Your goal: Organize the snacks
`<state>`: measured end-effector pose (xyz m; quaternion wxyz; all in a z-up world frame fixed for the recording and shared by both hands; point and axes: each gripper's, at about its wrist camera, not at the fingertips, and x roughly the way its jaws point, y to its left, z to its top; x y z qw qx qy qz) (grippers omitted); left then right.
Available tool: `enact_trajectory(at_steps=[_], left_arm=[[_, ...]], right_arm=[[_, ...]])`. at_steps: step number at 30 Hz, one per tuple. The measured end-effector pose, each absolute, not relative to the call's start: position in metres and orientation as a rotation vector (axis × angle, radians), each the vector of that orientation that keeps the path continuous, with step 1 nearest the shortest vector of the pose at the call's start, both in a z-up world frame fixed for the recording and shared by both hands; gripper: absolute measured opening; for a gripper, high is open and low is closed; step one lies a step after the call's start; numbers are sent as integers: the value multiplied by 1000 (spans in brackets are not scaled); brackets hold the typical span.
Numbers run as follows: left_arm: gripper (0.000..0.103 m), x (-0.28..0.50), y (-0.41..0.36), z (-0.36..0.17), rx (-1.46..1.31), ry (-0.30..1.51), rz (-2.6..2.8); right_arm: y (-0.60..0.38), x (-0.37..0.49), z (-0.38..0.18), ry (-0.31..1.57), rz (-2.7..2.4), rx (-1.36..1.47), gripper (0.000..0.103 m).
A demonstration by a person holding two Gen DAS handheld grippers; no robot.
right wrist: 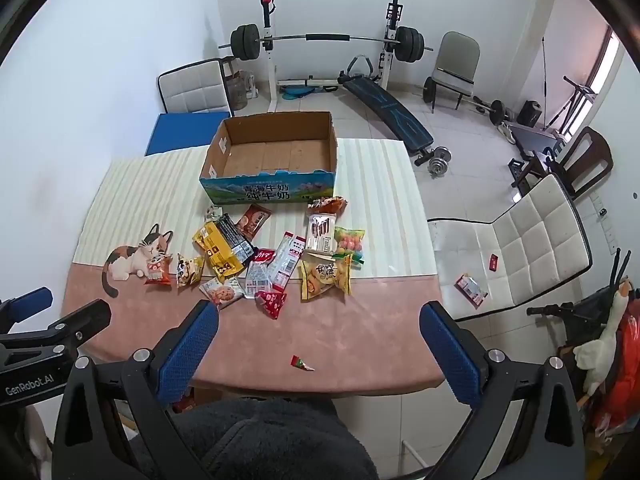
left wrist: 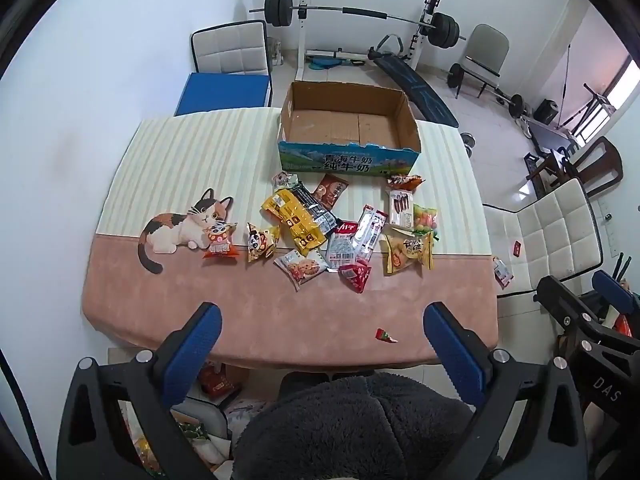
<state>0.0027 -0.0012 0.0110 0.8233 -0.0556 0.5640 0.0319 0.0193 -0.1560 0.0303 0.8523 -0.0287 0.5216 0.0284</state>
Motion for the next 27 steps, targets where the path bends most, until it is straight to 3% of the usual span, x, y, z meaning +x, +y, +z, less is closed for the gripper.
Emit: enact_trajectory(at_steps=[27], left_arm=[[103, 2, -1, 15, -120, 1184, 68]], right_arm=[[-150, 23, 36, 1093, 67, -63, 102]])
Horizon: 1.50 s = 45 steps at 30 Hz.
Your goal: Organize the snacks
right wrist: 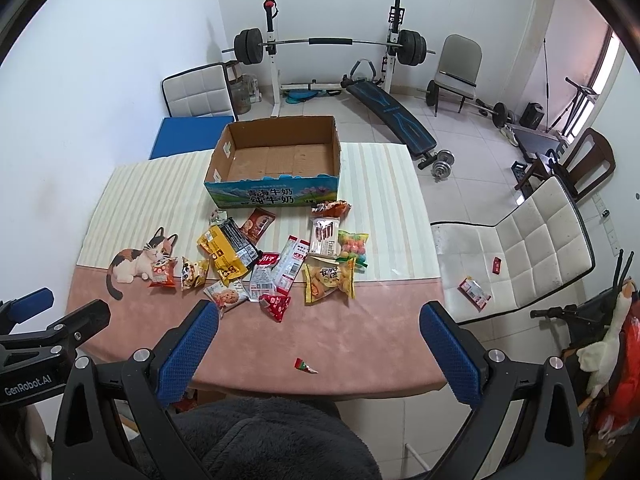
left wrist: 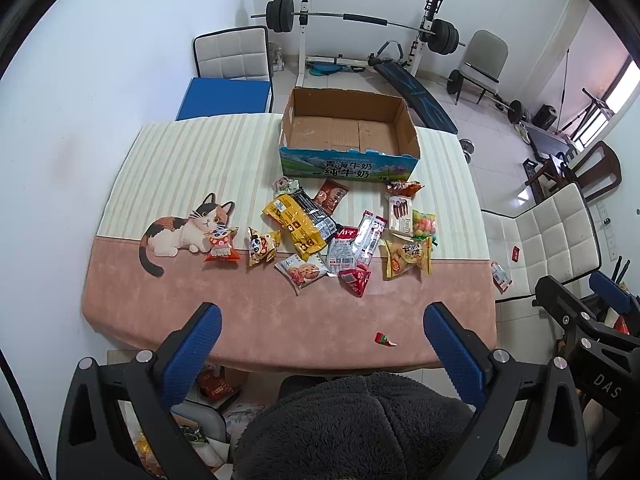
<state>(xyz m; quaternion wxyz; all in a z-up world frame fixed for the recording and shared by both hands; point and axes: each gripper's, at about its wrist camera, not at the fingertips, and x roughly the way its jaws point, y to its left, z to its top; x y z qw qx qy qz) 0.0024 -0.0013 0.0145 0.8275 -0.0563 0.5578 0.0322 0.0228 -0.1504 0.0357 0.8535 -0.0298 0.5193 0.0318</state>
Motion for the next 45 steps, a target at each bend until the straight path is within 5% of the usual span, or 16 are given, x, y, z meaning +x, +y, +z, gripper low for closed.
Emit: enact_trajectory(at_steps=[45], left_arm=[[103, 8, 0, 21, -123, 1169, 68]], right_arm=[[-145, 23, 39, 1083, 74, -54, 102]])
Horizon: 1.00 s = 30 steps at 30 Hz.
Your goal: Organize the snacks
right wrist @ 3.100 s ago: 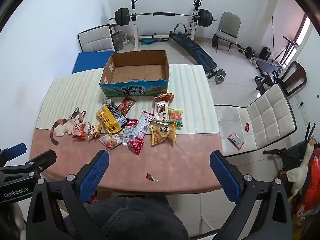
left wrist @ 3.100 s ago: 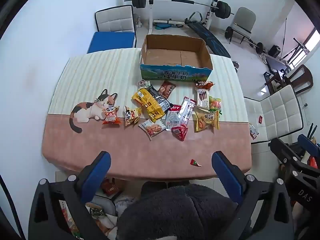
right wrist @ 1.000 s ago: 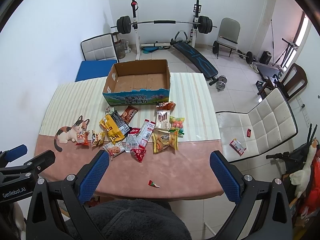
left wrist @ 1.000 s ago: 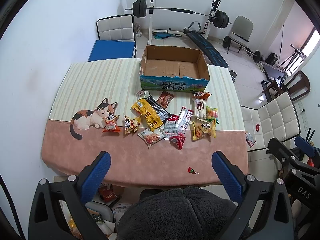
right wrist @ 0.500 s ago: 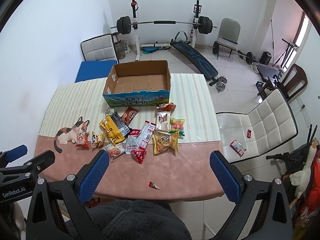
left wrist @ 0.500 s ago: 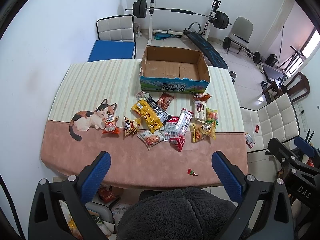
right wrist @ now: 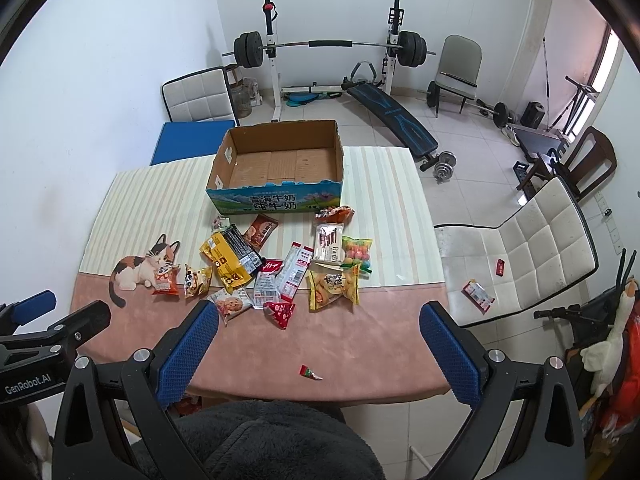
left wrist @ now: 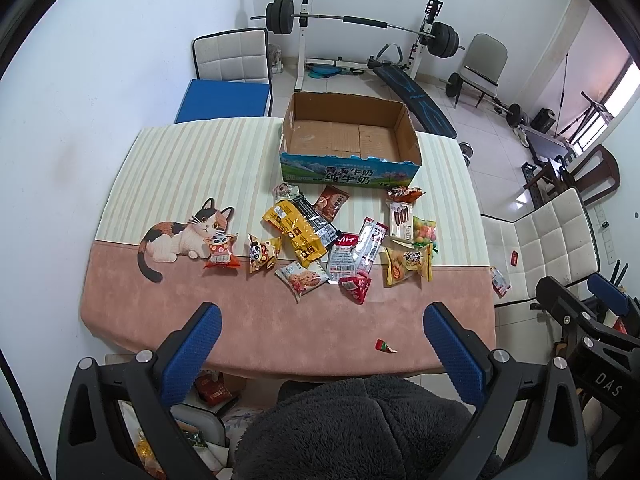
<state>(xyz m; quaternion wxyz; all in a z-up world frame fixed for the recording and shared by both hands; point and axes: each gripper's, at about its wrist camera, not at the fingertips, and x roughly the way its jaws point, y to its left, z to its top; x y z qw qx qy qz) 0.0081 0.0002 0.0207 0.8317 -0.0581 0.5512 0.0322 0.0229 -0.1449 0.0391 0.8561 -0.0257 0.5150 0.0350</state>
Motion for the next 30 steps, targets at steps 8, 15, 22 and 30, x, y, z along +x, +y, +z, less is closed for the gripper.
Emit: enact_trajectory(at_steps=[8, 15, 22, 30], left_arm=[[103, 13, 4, 15, -136, 1169, 83], [103, 68, 40, -49, -304, 1315, 130], [103, 137, 66, -144, -462, 1473, 166], [103, 218, 84, -268, -621, 1662, 212]], right_arm=[[-143, 41, 28, 1110, 86, -19, 102], [-145, 88, -40, 1254, 121, 86, 102], [-150, 153, -146, 1387, 74, 166, 102], [-166, 230, -240, 1490, -21, 183, 102]])
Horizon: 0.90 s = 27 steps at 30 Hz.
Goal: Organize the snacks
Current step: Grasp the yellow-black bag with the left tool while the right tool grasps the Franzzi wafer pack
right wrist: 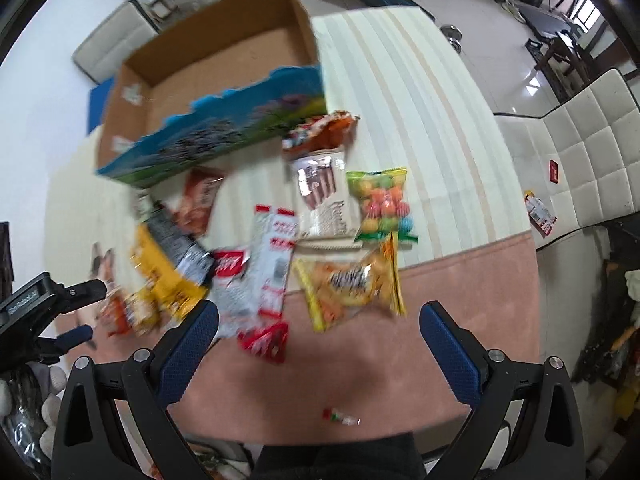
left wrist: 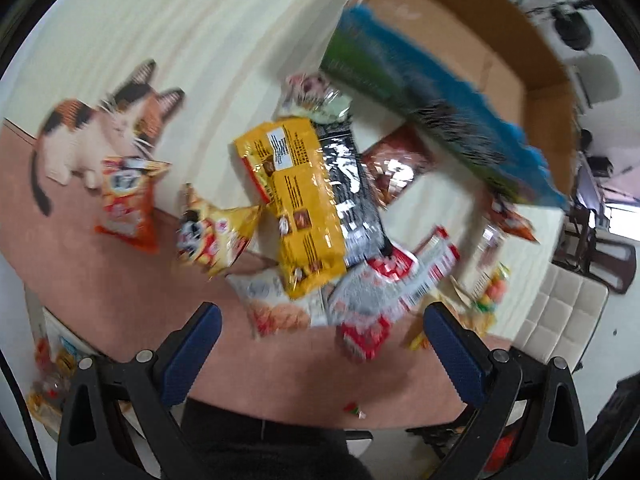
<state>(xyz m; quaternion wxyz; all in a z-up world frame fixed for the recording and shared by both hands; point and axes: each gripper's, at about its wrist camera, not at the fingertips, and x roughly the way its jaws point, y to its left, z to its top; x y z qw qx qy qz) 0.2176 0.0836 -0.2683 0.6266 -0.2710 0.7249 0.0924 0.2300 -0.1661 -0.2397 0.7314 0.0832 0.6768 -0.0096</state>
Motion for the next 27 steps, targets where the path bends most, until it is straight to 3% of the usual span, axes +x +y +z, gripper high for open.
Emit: enact_trajectory(at_steps=[6, 14, 18, 27], left_arm=[[103, 247, 90, -346, -742, 1774, 262], [103, 267, 89, -395, -759, 1831, 305], [103, 267, 87, -409, -714, 1843, 330], [90, 256, 72, -399, -442, 1791, 247]], right_arm=[[-171, 279, -294, 1526, -59, 128, 102], [-170, 316, -343, 1564, -58, 88, 102], [-170, 327, -363, 1586, -60, 78, 102], [-177, 338, -395, 1631, -63, 74, 100]])
